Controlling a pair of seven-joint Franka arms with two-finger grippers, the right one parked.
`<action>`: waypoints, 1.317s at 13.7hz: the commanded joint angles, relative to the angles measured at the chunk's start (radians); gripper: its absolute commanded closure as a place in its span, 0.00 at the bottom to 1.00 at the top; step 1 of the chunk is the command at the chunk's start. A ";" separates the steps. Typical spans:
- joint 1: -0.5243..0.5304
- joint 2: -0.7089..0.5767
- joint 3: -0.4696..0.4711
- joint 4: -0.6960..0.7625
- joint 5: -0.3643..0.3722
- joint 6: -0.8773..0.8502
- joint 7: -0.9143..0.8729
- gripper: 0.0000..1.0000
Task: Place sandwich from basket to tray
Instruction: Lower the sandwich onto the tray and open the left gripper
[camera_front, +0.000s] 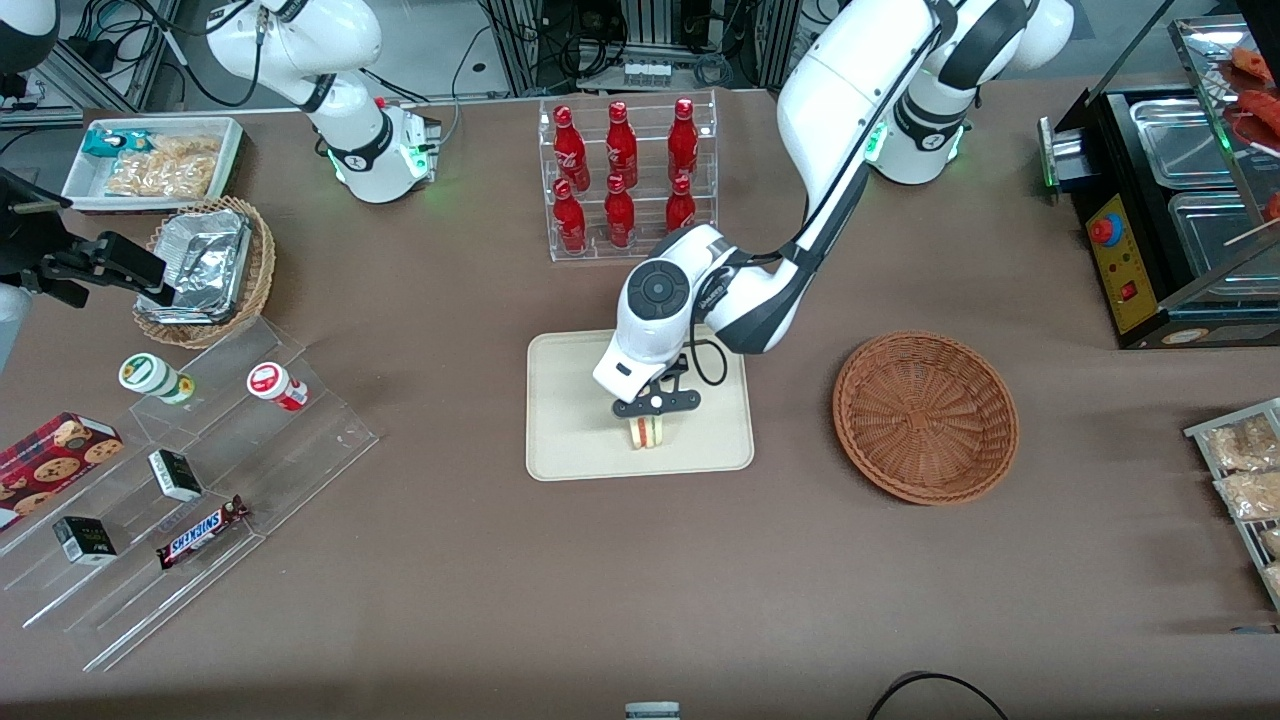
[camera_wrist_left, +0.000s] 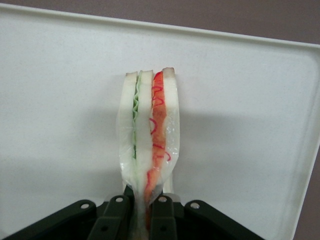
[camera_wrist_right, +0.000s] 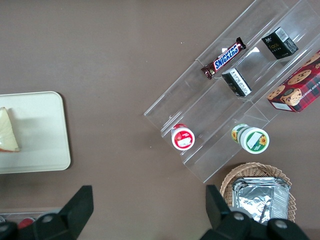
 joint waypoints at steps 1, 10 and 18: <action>-0.009 0.012 0.003 0.033 -0.010 0.001 0.006 0.97; -0.005 -0.029 -0.015 0.058 -0.013 -0.016 -0.013 0.00; 0.026 -0.236 -0.006 0.049 0.007 -0.303 0.005 0.00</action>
